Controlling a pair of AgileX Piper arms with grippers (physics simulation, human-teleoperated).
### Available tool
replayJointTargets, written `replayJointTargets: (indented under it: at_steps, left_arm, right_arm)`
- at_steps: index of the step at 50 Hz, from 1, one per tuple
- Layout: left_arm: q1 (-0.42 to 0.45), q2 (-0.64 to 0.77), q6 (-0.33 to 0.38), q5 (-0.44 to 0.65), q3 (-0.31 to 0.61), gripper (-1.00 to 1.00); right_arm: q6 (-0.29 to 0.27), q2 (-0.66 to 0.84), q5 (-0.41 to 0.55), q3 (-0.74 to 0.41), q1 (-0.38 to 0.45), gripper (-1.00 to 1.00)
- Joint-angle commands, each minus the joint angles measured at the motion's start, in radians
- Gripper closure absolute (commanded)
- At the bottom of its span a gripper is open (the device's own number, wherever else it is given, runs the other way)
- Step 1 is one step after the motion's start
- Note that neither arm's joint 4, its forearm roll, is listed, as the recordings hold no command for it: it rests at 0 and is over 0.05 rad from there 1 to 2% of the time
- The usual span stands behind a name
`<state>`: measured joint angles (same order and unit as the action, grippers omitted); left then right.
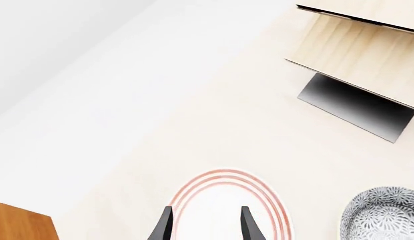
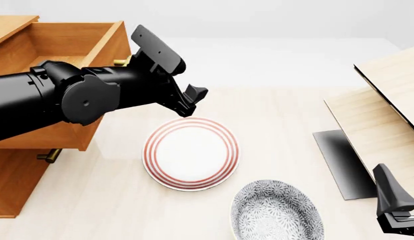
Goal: Close the top drawer of the cabinet.
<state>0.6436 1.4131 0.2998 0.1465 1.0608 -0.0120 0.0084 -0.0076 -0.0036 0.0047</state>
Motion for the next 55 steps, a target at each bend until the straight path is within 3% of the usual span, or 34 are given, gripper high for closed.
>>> replayJointTargets:
  at_steps: [1,8,16,27,55]
  left_arm:
    - [-0.092,-0.007,0.004,-0.002,-0.045,-1.0]
    - [-0.127,-0.01,-0.001,-0.007,-0.053,-1.0]
    - [-0.196,-0.012,0.055,-0.028,-0.1,-1.0]
    - [-0.277,-0.025,0.067,-0.027,-0.14,-1.0]
    - [-0.457,-0.135,0.043,0.016,-0.152,-1.0]
  right_arm:
    - [0.0,0.0,0.0,0.0,0.0,-1.0]
    - [0.001,0.0,0.0,0.0,0.0,-1.0]
    - [0.0,0.0,0.0,0.0,0.0,-1.0]
    - [0.001,0.0,0.0,0.0,0.0,-1.0]
    - [0.0,0.003,-0.004,0.001,0.0,-1.0]
